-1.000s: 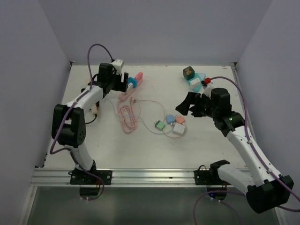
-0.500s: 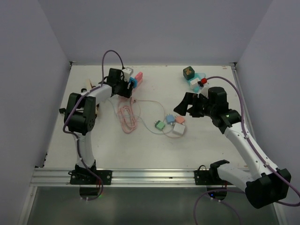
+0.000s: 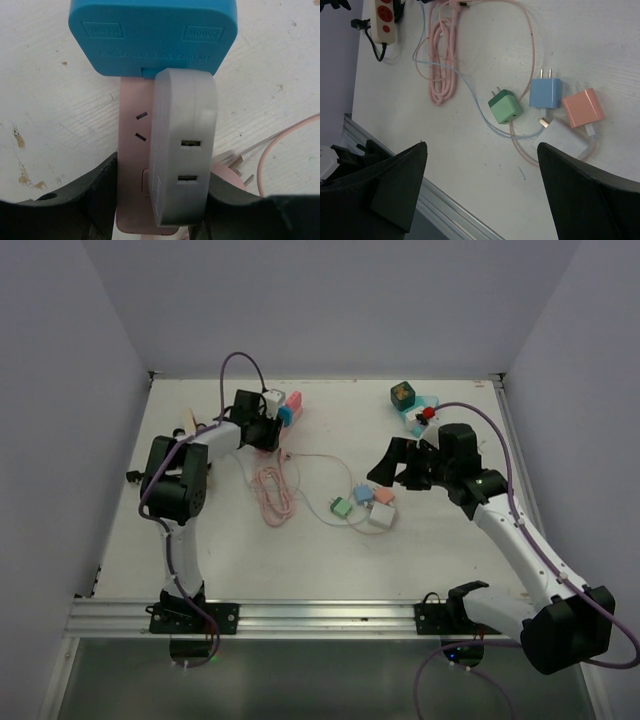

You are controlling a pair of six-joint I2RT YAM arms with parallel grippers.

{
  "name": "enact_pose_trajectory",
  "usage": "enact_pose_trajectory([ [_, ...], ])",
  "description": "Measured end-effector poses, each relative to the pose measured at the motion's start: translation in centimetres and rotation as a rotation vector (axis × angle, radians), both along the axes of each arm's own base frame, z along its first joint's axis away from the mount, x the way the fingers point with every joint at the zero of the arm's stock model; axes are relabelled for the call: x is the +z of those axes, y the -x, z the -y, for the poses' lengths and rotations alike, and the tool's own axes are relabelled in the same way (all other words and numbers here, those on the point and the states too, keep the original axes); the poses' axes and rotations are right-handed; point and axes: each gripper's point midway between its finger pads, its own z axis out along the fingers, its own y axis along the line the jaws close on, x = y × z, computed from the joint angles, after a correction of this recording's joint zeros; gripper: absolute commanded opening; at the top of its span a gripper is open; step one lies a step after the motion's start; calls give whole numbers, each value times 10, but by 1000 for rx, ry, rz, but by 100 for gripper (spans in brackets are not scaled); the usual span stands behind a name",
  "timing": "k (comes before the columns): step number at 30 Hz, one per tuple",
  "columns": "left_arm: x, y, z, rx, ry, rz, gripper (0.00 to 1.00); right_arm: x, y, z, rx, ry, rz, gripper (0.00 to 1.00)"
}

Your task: Pull the plug off the socket

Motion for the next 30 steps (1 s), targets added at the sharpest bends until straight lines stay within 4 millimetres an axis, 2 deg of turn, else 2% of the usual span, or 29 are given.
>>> enact_pose_trajectory([
  [5,23,17,0,44,49,-5,0,-2,-2,-5,15,-18,-14,93],
  [13,86,68,6,106,184,35,0,7,-14,-23,5,-109,-13,91],
  [16,96,92,14,115,230,31,0,5,-14,-41,17,-142,-44,89],
  [24,107,167,35,125,352,-12,0,-12,-5,-114,57,-220,-132,85],
  [30,132,199,49,114,469,38,0,-25,-10,-149,41,-285,-181,83],
])
